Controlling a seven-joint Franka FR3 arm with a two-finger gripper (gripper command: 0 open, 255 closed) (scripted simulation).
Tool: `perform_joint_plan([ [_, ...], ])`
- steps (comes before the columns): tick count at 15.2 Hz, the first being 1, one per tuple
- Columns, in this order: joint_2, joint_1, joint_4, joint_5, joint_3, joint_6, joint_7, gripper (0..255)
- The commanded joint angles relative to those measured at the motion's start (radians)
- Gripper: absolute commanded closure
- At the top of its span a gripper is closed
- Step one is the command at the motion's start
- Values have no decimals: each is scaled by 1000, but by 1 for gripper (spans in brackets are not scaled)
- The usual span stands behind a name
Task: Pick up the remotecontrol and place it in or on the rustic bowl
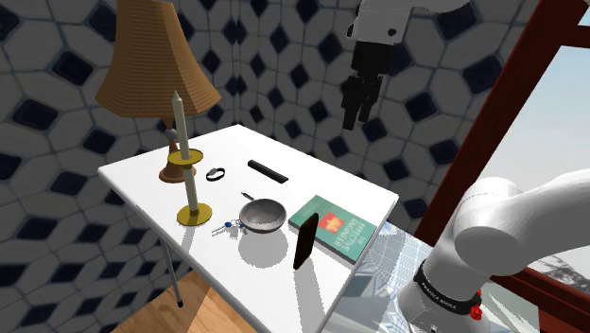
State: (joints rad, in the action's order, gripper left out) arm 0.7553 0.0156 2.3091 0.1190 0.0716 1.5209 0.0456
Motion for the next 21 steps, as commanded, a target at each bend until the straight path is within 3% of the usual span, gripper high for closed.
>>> perform_joint_plan([
  [1, 0, 0, 0, 0, 0, 0, 0, 0],
  [10, -27, 91, 215, 63, 135, 248, -2, 0],
  [18, -145, 175, 342, 116, 270, 498, -13, 0],
  [21, -158, 177, 363, 121, 277, 532, -13, 0],
])
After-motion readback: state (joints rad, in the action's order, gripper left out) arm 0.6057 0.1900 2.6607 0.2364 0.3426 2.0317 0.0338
